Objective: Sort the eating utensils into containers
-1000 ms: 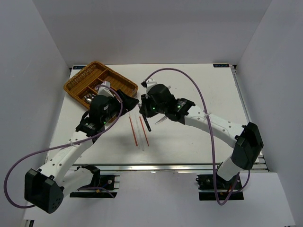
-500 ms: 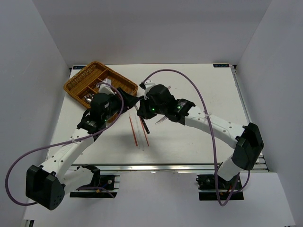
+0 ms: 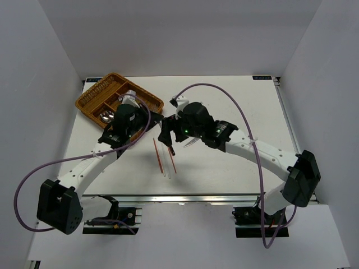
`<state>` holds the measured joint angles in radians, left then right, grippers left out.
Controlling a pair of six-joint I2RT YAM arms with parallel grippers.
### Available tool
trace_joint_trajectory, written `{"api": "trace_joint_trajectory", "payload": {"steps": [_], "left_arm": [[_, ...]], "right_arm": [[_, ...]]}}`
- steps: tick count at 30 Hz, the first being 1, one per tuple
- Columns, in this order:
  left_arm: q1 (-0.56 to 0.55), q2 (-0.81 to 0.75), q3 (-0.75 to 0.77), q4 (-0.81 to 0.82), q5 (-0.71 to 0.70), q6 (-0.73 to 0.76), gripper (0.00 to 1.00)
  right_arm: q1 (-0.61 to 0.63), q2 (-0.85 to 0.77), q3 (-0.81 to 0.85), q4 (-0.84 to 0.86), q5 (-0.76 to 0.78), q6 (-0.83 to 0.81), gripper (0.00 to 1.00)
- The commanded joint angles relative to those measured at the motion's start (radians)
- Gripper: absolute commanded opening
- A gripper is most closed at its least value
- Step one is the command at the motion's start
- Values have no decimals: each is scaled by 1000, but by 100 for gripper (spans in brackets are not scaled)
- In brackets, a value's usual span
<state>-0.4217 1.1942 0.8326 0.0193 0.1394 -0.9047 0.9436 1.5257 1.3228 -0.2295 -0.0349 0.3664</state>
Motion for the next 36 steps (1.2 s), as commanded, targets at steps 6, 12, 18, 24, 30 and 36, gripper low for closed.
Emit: {"api": "trace_joint_trajectory", "payload": {"steps": [6, 12, 18, 24, 30, 36], "left_arm": [[308, 195, 275, -214, -215, -46, 0], [472, 527, 595, -318, -213, 15, 0], [509, 689, 669, -283, -179, 10, 9], [512, 792, 681, -233, -141, -20, 38], [511, 721, 626, -216, -144, -33, 98], [512, 474, 602, -353, -210, 42, 98]], "right_arm": [[-25, -150, -102, -22, 174, 13, 89], [-40, -202, -186, -27, 190, -4, 89], [-78, -208, -212, -27, 162, -14, 89], [-109, -203, -227, -30, 142, -27, 89], [-161, -148, -217, -45, 144, -75, 89], [-276, 86, -45, -247, 214, -121, 89]]}}
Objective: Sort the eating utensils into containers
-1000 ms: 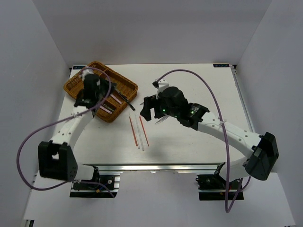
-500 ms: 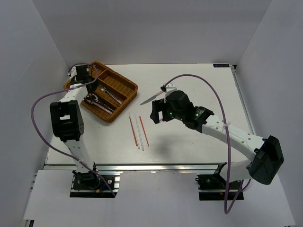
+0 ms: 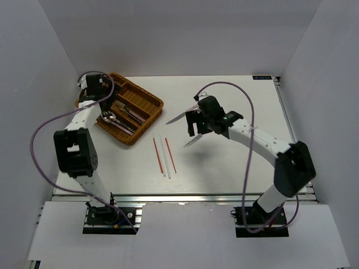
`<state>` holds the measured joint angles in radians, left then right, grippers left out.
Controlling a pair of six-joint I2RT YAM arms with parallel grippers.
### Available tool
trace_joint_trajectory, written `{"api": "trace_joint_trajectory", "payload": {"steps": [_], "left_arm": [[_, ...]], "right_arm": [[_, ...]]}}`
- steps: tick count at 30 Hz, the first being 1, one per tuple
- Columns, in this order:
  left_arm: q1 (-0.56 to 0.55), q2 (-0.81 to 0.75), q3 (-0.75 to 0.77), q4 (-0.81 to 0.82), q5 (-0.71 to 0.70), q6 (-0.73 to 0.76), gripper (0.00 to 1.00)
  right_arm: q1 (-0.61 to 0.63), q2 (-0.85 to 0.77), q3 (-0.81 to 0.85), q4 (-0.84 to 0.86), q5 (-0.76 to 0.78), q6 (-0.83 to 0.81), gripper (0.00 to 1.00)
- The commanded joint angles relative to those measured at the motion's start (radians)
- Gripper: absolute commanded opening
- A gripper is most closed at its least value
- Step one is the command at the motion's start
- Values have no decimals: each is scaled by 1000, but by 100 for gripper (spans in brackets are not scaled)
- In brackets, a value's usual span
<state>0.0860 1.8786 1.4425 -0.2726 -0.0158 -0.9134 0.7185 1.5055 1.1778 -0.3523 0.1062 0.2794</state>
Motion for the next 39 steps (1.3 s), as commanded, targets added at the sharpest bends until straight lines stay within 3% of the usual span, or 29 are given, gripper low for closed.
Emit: {"api": "trace_joint_trajectory", "payload": {"steps": [1, 7, 14, 19, 23, 26, 27, 29, 32, 35, 39], "left_arm": [[4, -255, -51, -71, -59, 62, 98], [-3, -626, -293, -14, 88, 149, 98], [-15, -835, -479, -149, 103, 341, 98], [-15, -854, -562, -183, 117, 409, 98], [-15, -857, -605, -183, 140, 426, 98], [-14, -866, -636, -165, 166, 421, 98], [-15, -866, -640, -160, 174, 420, 98], [-15, -869, -653, -154, 198, 415, 98], [-25, -872, -668, -139, 240, 406, 98], [-71, -869, -676, -102, 287, 389, 98], [-245, -855, -683, 37, 399, 357, 98]], "right_arm": [[-68, 142, 170, -160, 142, -11, 89], [-157, 372, 344, -247, 328, 237, 86], [-241, 547, 474, -277, 331, 449, 74], [-241, 630, 508, -247, 345, 509, 64], [-243, 683, 537, -327, 357, 581, 60], [-244, 670, 479, -309, 354, 613, 39], [-246, 665, 465, -300, 351, 622, 28], [-255, 653, 425, -295, 342, 649, 23], [-263, 636, 384, -258, 311, 662, 0], [-261, 595, 373, -209, 273, 620, 0], [-208, 445, 278, -39, 219, 437, 0]]}}
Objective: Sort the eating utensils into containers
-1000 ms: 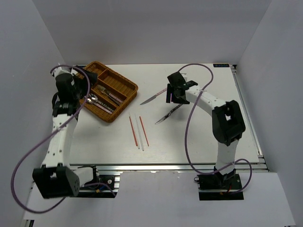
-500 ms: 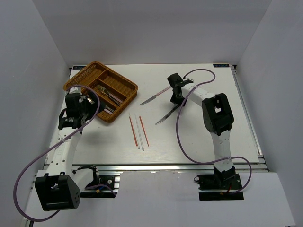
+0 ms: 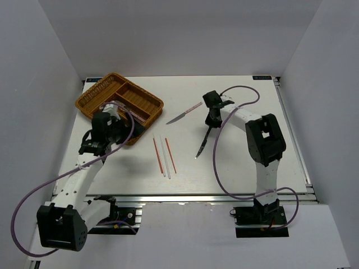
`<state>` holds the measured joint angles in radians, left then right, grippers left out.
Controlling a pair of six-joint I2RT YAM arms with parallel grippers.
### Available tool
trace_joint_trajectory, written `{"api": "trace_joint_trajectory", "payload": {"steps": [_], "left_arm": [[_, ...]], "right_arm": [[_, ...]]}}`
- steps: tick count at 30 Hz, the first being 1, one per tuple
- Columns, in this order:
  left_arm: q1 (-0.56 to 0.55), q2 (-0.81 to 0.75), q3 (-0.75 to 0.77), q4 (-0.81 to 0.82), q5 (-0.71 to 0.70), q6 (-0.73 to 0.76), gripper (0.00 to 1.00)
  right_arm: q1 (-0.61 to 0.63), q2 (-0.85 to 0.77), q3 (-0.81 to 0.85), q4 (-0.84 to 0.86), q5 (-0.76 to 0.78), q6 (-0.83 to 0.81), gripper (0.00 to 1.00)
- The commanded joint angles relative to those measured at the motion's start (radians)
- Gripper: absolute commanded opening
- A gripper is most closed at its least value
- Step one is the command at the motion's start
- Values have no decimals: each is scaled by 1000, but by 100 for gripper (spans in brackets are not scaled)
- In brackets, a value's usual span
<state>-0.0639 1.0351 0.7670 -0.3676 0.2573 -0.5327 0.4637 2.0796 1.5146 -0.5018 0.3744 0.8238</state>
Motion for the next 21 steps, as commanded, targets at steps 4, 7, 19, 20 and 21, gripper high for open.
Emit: {"api": "trace_joint_trajectory", "payload": {"steps": [4, 7, 19, 20, 21], "left_arm": [[-288, 16, -18, 297, 165, -104, 98], [-399, 43, -21, 419, 148, -122, 98], [-605, 238, 38, 601, 91, -151, 79], [-611, 246, 47, 613, 94, -154, 79], [-616, 250, 52, 633, 92, -158, 79]], "right_arm": [[139, -311, -168, 209, -46, -226, 0], [183, -441, -244, 230, -81, -204, 0], [311, -759, -356, 293, -103, -115, 0], [314, -765, -355, 295, -109, -115, 0], [317, -765, -352, 290, -109, -115, 0]]}}
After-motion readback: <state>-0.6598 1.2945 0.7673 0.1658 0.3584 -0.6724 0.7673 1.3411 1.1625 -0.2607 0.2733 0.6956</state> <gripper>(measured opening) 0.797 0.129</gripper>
